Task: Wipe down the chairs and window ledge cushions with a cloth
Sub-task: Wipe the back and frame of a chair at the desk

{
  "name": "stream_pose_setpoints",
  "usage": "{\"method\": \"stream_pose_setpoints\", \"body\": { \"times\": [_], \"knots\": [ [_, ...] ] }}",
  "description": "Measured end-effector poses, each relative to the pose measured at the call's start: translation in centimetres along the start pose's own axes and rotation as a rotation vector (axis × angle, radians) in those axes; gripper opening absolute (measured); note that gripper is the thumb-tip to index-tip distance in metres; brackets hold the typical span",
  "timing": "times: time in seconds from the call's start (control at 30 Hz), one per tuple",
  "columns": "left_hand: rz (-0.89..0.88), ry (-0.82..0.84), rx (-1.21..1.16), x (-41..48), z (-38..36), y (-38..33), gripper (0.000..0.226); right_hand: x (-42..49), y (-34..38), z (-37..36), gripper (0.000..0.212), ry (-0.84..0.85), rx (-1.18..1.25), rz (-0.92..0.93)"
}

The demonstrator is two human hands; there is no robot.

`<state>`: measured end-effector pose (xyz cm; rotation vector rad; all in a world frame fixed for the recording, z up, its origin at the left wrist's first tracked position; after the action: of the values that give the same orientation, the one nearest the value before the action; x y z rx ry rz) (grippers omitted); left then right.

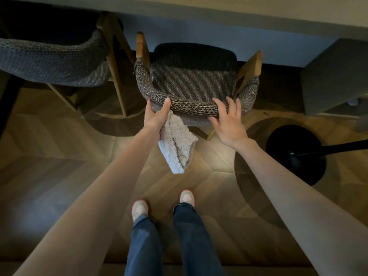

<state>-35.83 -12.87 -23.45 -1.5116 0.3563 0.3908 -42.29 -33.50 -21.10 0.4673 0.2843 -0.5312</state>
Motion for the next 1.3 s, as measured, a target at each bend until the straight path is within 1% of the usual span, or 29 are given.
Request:
{"method": "stream_pose_setpoints", "body": {
  "times": [0.07, 0.13, 0.17, 0.2, 0.23, 0.27, 0.3, 0.33, 0.37, 0.4, 0.43, 0.47, 0.57, 0.63, 0.73, 0.8, 0.87, 0.93, 0.97, 1.03, 1.1, 1.23, 1.3],
  "knots": [
    [-0.007, -0.003, 0.051, -0.8, 1.1, 0.5, 0.071, -2.1, 0.6, -0.4, 0.046, -0.129, 0.192, -0.03],
    [0.018, 0.013, 0.094, -1.3, 2.6, 1.1, 0.059, -5.0, 1.5, -1.0, 0.034, -0.303, 0.401, -0.036],
    [0.047, 0.029, 0.091, -1.4, 3.3, 1.2, 0.055, -6.4, 2.1, -1.7, 0.027, -0.343, 0.476, -0.024],
    [0.079, 0.048, 0.082, -1.6, 3.9, 1.2, 0.055, -7.6, 2.8, -2.8, 0.021, -0.311, 0.539, -0.022],
    [0.103, 0.073, 0.078, -1.6, 4.5, 1.2, 0.057, -8.4, 3.7, -4.0, 0.018, -0.2, 0.597, -0.05],
    [0.117, 0.104, 0.077, -1.6, 5.0, 1.1, 0.058, -9.0, 4.7, -5.6, 0.019, -0.038, 0.637, -0.107],
    [0.121, 0.142, 0.073, -1.4, 5.5, 1.1, 0.057, -9.5, 5.7, -7.3, 0.025, 0.123, 0.661, -0.176],
    [0.123, 0.186, 0.065, -1.2, 6.0, 1.1, 0.053, -9.8, 6.4, -8.9, 0.03, 0.246, 0.689, -0.252],
    [0.121, 0.236, 0.058, -1.0, 6.5, 1.1, 0.048, -10.0, 7.0, -10.3, 0.029, 0.324, 0.744, -0.32],
    [0.113, 0.285, 0.053, -0.6, 7.1, 1.2, 0.043, -10.1, 7.6, -11.6, 0.02, 0.347, 0.814, -0.361],
    [0.1, 0.327, 0.052, -0.1, 7.8, 1.3, 0.039, -10.2, 8.2, -12.6, 0.009, 0.335, 0.879, -0.387],
    [0.09, 0.365, 0.052, 0.4, 8.5, 1.5, 0.038, -10.4, 8.9, -13.3, 0.006, 0.306, 0.934, -0.399],
    [0.044, 0.462, 0.054, 2.5, 10.1, 2.6, 0.042, -10.2, 10.2, -15.3, 0.009, 0.136, 1.081, -0.458],
    [0.012, 0.513, 0.079, 3.9, 10.7, 3.8, 0.044, -9.6, 10.2, -16.5, 0.008, 0.014, 1.131, -0.491],
    [-0.051, 0.658, 0.194, 6.3, 11.1, 6.5, 0.045, -7.7, 9.2, -18.9, 0.007, -0.039, 1.223, -0.493],
    [-0.12, 0.778, 0.287, 8.1, 11.1, 8.4, 0.048, -5.8, 8.3, -20.6, 0.01, -0.09, 1.239, -0.476],
    [-0.233, 0.855, 0.337, 9.8, 10.9, 10.3, 0.047, -3.8, 7.3, -22.1, 0.014, -0.171, 1.212, -0.422],
    [-0.342, 0.898, 0.377, 11.7, 10.4, 12.2, 0.048, -1.6, 6.6, -23.5, 0.015, -0.239, 1.156, -0.337],
    [-0.369, 0.928, 0.385, 12.5, 10.2, 13.3, 0.05, -0.6, 6.3, -24.2, 0.015, -0.267, 1.116, -0.29],
    [-0.433, 1.01, 0.426, 14.3, 9.6, 15.5, 0.056, 1.3, 5.8, -25.7, 0.012, -0.303, 1.034, -0.188],
    [-0.546, 1.074, 0.494, 15.9, 9.1, 17.4, 0.065, 2.6, 5.3, -27.0, 0.011, -0.329, 0.978, -0.088],
    [-0.741, 1.138, 0.495, 18.2, 7.7, 21.1, 0.09, 4.2, 4.2, -29.3, 0.011, -0.373, 0.981, 0.103],
    [-0.859, 1.144, 0.5, 18.9, 7.0, 22.6, 0.089, 4.7, 3.7, -30.0, 0.009, -0.416, 0.971, 0.17]
  ]
}}
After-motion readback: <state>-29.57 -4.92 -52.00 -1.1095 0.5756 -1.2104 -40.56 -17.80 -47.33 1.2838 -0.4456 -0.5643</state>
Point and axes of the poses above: each hand's wrist, its own x-axis towards the middle knuckle, its own z-axis out of the back of the hand, y = z × x, the point moved 4 cm from there along x, towards the middle knuckle, and after that the axes turned 15 degrees about -z, right-handed, at the moved point
